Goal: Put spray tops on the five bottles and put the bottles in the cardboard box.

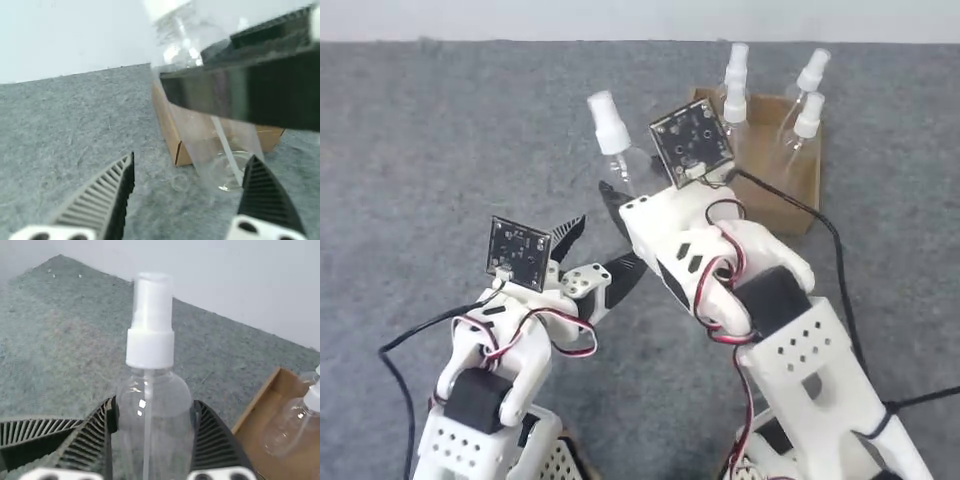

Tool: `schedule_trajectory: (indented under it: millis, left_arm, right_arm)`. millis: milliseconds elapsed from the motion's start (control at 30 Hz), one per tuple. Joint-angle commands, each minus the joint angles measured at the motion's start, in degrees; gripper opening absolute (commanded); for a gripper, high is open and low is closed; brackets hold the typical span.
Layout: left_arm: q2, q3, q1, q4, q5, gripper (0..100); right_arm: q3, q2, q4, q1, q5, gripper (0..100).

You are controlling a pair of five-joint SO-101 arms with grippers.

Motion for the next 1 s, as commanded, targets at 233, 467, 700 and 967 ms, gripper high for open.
schedule_trajectory:
  millis: [233, 467, 700, 967]
  left_arm:
    - [-0.62, -0.48, -0.35, -1.76, -0.79, 32]
    - [-0.62, -0.22, -0.35, -1.05, -0.79, 32]
    - [-0.97, 0.13, -0.35, -0.18, -0.79, 32]
    - [-0.97, 1.36, -1.85, -1.32, -0.79, 23]
  right_arm:
    - [-3.96, -10.51, 7.60, -0.57, -0.70, 0.6]
    - [-4.22, -9.19, 6.29, 6.20, -0.26, 0.6]
    - [-3.78, -0.04, -3.03, 24.40, -0.26, 0.6]
    - [2.90, 8.84, -17.71, 29.05, -0.79, 0.6]
